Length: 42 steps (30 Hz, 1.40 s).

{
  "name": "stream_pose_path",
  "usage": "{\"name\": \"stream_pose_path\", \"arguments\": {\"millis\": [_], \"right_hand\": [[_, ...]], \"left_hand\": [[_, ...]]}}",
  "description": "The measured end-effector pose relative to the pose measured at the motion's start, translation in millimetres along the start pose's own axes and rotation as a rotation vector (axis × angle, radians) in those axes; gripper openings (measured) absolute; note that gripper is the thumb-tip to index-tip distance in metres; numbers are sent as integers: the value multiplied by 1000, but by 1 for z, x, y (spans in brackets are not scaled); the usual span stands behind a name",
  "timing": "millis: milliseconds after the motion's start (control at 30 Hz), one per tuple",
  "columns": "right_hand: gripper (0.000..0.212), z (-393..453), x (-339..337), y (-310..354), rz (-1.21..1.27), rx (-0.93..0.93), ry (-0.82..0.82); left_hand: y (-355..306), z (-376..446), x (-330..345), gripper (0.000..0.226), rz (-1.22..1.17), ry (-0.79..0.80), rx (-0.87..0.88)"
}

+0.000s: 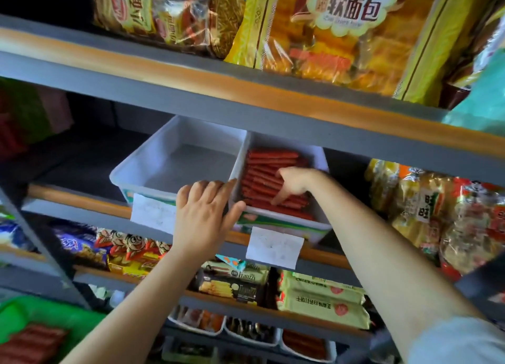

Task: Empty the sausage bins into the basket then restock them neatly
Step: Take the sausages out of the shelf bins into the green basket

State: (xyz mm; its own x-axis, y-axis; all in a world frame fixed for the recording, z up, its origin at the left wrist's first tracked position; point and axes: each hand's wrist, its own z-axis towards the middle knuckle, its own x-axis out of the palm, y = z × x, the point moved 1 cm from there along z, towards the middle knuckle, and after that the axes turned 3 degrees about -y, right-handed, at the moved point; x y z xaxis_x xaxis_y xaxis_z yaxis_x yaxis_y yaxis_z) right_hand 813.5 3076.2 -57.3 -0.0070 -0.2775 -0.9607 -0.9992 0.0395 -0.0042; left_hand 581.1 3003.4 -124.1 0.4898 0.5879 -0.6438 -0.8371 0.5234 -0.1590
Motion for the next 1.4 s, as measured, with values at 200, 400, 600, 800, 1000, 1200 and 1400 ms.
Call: {"name": "stream_pose_path", "arguments": {"millis": [200,400,600,800,1000,1200,1400], "right_hand": [[72,-4,2,1,16,-25,40],[57,-4,5,-3,115,-2,90],[43,-24,-12,-5,459,-8,41],[26,-80,-40,14,762,-109,29],[23,-147,-51,62,651,-243,0],[37,-162,-26,136,826,-312,65],[29,-109,78,279,1239,-256,361]], "left_hand": [[-1,-2,1,53,34,-4,-12],[1,-2,2,54,24,10,-10],[1,-2,1,54,34,21,5],[4,-2,1,56,38,48,18],[7,4,-22,49,-364,31,-61],[29,-31,-85,65,-1431,135,-733],[128,-87,-104,58,-1829,324,-1203]]}}
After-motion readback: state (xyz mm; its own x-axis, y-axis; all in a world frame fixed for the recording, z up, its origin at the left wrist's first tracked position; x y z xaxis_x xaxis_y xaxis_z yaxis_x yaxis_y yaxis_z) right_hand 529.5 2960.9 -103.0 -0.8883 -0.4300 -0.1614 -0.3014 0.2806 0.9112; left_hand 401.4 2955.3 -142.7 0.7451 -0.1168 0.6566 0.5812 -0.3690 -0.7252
